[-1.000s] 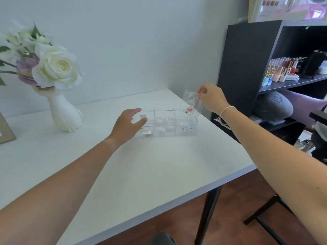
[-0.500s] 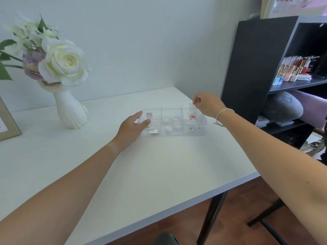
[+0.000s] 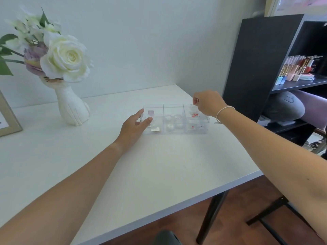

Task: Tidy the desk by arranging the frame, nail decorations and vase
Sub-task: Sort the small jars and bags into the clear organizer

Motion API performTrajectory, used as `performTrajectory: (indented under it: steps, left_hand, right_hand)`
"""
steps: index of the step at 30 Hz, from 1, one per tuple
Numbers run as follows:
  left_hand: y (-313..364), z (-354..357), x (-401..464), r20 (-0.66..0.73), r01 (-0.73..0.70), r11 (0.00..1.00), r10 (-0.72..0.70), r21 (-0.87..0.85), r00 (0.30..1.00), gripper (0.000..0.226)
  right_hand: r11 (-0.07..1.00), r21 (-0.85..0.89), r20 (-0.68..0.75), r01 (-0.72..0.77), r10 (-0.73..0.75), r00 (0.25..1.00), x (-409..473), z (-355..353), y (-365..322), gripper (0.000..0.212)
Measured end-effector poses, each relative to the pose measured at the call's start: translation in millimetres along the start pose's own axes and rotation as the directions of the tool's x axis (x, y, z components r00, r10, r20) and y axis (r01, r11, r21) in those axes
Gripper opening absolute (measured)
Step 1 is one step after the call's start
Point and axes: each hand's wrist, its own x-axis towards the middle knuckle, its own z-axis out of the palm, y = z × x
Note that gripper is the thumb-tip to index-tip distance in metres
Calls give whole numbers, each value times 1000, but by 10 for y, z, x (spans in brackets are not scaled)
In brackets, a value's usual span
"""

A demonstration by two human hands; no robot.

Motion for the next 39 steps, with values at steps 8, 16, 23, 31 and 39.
performTrajectory:
  steps: [8,16,23,31,39]
  left_hand:
    - [17,32,-53,-46,18,1000,-18,-2,999,54]
    - [-45,39,-33,-37,7,999,-8,-41,999,54]
    - [4,23,-77,-41,5,1000,-6,-19,999,54]
    - [-33,30,-53,-42,-26,999,24,-39,999,54]
    - [-67,39,16,53,38,999,-36,-27,998,81]
  right_hand:
    - [990,-135,-62,39,-47,997,75,-103,63,22]
    - [991,107,83,-75,66,994,47,-44,-51,28]
    - [904,375,134,-208,169,976,-34,38,-20,20]
    - [386,889,58,-245,437,897,-587,231,-1,54]
    - [458,810,242,-365,306,921,-865,348,49,102]
